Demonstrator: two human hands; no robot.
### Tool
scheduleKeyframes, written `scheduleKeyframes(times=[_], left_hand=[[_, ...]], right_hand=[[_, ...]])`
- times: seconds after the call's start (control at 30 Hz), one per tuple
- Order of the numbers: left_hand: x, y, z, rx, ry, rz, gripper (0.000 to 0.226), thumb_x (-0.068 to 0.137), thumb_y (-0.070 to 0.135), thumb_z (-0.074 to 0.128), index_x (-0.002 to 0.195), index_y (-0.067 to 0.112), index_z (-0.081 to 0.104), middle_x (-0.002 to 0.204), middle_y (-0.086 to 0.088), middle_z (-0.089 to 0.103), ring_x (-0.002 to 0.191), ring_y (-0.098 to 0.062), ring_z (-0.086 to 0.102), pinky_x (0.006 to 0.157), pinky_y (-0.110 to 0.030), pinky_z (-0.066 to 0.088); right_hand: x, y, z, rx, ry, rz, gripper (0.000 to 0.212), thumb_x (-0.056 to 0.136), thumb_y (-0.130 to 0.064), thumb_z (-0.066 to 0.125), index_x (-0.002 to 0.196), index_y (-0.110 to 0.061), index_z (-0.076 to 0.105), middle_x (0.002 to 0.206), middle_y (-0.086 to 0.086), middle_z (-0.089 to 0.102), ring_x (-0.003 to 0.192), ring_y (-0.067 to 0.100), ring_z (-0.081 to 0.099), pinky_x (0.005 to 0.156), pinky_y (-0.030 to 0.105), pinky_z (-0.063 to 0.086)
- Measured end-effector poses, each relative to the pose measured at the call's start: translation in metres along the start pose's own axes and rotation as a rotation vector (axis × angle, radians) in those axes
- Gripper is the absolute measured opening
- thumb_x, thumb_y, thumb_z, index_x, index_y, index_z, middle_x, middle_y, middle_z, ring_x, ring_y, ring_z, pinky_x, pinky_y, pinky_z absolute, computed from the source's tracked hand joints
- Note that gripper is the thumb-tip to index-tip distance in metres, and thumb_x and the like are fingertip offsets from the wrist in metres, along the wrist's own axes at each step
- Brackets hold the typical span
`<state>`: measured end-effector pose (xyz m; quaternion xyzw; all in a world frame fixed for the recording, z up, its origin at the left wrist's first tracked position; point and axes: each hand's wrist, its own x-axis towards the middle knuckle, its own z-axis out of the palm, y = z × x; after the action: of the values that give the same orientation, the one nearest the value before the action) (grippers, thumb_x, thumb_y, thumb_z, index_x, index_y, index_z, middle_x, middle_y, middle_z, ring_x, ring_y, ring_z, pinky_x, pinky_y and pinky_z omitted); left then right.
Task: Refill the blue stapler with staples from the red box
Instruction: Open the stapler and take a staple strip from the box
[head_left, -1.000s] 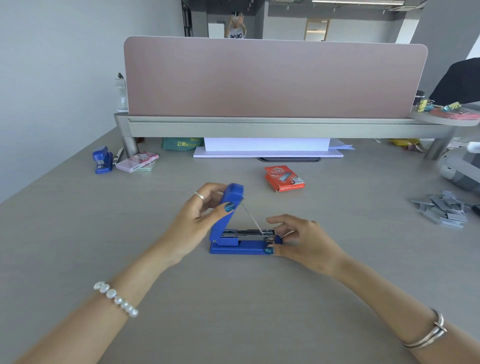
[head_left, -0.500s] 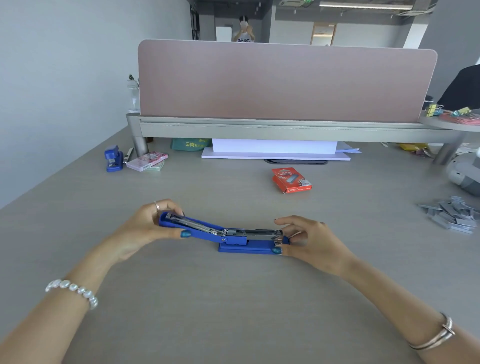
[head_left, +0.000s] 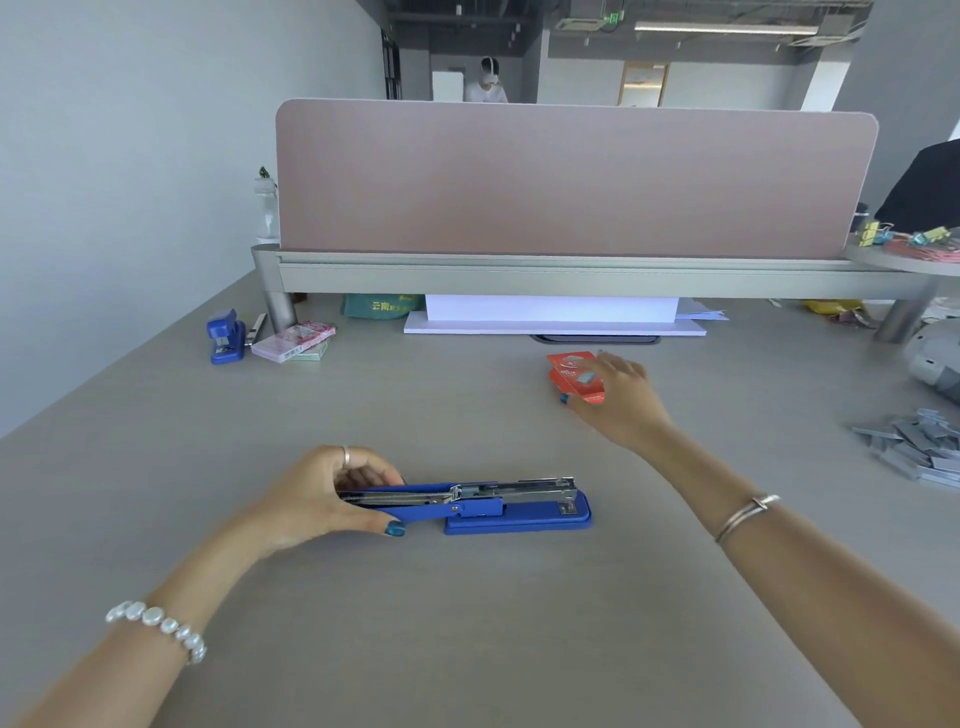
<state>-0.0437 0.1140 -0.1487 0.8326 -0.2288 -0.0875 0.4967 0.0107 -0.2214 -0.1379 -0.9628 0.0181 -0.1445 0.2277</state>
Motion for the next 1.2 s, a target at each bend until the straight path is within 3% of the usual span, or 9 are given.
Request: scheduleKeyframes(times=[0.1,0.3,0.63,0.77,0.87,0.93,1.0,1.1,1.2], left_hand=[[0.001,-0.002,0.001,0.01,0.003,0.006,0.057,0.033,0.052,0.087,0.079,0.024,0.072,0.077,0.0,0.072,0.068,-0.009,0.062,0.063,-0.018,0.049],[0.002,-0.001,0.0,0.015,0.016,0.001,0.06,0.031,0.06,0.084,0.079,0.026,0.072,0.083,-0.004,0.073,0.069,-0.009,0.063,0.065,-0.022,0.05],[0.003,0.006,-0.001,0.103,-0.017,-0.007,0.062,0.034,0.059,0.084,0.082,0.023,0.07,0.078,0.001,0.072,0.071,-0.016,0.066,0.067,-0.025,0.051],[0.005,0.01,0.003,0.15,-0.018,-0.009,0.046,0.044,0.042,0.084,0.083,0.024,0.07,0.081,-0.009,0.072,0.078,-0.031,0.065,0.075,-0.041,0.053],[0.004,0.012,0.005,0.184,-0.008,-0.01,0.048,0.044,0.045,0.083,0.085,0.024,0.069,0.082,-0.012,0.071,0.08,-0.036,0.063,0.075,-0.044,0.053],[0.003,0.014,0.004,0.197,0.003,-0.012,0.06,0.038,0.061,0.081,0.085,0.026,0.069,0.083,-0.007,0.072,0.079,-0.031,0.064,0.074,-0.04,0.053],[0.003,0.019,0.006,0.243,0.041,0.014,0.061,0.038,0.07,0.074,0.086,0.033,0.068,0.09,0.009,0.07,0.079,-0.012,0.063,0.075,-0.032,0.052],[0.011,0.044,0.022,0.339,0.083,0.127,0.042,0.053,0.064,0.062,0.085,0.038,0.066,0.096,0.027,0.061,0.093,0.009,0.052,0.078,-0.008,0.039],[0.033,0.076,0.051,0.439,0.011,0.273,0.034,0.066,0.053,0.067,0.096,0.038,0.062,0.097,0.022,0.06,0.095,0.007,0.047,0.084,-0.014,0.037]], right_hand=[[0.019,0.009,0.021,-0.149,-0.089,0.084,0.062,0.084,-0.047,0.052,0.136,-0.025,0.028,0.152,0.01,0.021,0.137,0.04,0.013,0.109,0.054,0.021],[0.013,0.011,0.023,-0.147,-0.069,0.093,0.055,0.086,-0.046,0.046,0.134,-0.022,0.033,0.144,0.013,0.034,0.121,0.042,0.035,0.102,0.049,0.033],[-0.099,0.009,-0.025,-0.152,-0.139,-0.008,0.06,0.081,-0.058,0.048,0.132,-0.03,0.036,0.141,-0.002,0.037,0.118,0.03,0.041,0.1,0.041,0.039],[-0.132,0.008,-0.029,-0.192,-0.154,-0.047,0.065,0.082,-0.058,0.046,0.137,-0.03,0.028,0.148,-0.001,0.026,0.126,0.027,0.036,0.106,0.037,0.034],[-0.138,0.006,-0.029,-0.172,-0.158,-0.061,0.068,0.081,-0.058,0.048,0.139,-0.031,0.023,0.15,-0.001,0.024,0.129,0.027,0.032,0.107,0.037,0.03],[-0.138,0.004,-0.031,-0.134,-0.152,-0.06,0.068,0.081,-0.056,0.051,0.138,-0.031,0.024,0.149,-0.002,0.027,0.128,0.027,0.033,0.107,0.037,0.031],[-0.139,0.003,-0.032,-0.103,-0.143,-0.056,0.063,0.081,-0.052,0.054,0.135,-0.03,0.029,0.148,-0.002,0.029,0.127,0.027,0.034,0.106,0.037,0.033],[-0.14,0.003,-0.032,-0.084,-0.119,-0.058,0.056,0.083,-0.047,0.055,0.132,-0.029,0.034,0.146,-0.003,0.033,0.124,0.026,0.038,0.103,0.035,0.034],[-0.14,0.003,-0.033,-0.044,-0.087,-0.058,0.051,0.083,-0.044,0.056,0.129,-0.03,0.039,0.142,-0.003,0.04,0.12,0.027,0.042,0.098,0.032,0.035]])
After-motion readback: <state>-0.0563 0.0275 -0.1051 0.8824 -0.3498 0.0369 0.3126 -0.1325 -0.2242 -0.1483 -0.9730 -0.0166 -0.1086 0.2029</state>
